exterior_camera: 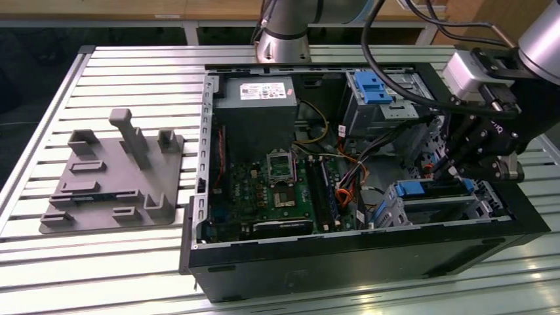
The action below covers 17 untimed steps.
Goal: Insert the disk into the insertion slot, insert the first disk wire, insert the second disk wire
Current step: 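Insert the second disk wire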
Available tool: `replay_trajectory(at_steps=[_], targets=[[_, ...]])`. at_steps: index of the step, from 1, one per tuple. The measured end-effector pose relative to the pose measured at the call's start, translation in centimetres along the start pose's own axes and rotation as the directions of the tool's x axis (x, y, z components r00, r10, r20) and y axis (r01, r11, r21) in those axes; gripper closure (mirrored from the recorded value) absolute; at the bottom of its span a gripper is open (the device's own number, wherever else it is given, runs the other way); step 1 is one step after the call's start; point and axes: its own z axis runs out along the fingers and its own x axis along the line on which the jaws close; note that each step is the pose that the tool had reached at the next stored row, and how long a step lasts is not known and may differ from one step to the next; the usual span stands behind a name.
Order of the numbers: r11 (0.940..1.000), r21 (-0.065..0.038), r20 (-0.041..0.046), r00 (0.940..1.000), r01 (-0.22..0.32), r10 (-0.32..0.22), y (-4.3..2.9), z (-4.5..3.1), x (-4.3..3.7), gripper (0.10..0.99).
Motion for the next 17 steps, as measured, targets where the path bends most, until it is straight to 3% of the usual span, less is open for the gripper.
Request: replay_trajectory(at_steps=[9,17], targets=[[1.0,-0.001,-0.002,1.0,-0.001,0.001,-0.07,0.05,0.07,0.945],[1.0,0.0,-0.0176,0.9998,-0.003,0.003,-0.06,0.06,-0.17,0.945]])
